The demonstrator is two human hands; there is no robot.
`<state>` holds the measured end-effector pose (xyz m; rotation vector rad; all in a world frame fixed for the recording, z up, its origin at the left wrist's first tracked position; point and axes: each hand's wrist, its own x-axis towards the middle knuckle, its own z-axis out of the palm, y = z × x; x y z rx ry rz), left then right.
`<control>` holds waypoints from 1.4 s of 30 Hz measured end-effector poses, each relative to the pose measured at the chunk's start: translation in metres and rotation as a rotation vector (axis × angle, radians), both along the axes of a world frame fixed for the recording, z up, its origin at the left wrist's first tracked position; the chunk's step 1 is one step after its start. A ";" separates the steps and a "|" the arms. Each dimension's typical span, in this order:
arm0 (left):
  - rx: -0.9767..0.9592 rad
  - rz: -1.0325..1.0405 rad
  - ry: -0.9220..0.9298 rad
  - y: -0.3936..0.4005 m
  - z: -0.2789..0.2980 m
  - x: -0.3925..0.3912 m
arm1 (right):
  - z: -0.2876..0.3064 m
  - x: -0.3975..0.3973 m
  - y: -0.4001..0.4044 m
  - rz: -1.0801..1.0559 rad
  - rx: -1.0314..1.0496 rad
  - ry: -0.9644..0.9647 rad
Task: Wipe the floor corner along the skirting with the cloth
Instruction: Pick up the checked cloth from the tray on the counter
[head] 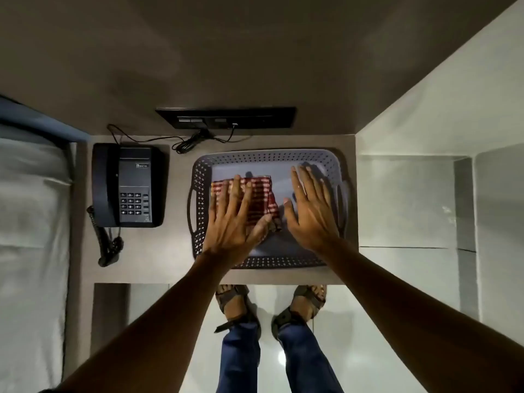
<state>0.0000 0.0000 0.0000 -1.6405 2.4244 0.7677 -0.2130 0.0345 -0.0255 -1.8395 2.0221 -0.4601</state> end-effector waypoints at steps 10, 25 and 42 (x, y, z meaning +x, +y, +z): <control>0.012 -0.058 -0.112 0.001 -0.047 -0.004 | -0.053 -0.011 -0.003 0.082 -0.024 0.182; 0.003 0.181 0.211 0.002 -0.047 -0.007 | -0.061 -0.001 -0.002 0.020 -0.004 0.257; 0.051 0.344 0.462 0.004 0.109 -0.074 | 0.078 0.004 0.038 -0.338 -0.138 -0.204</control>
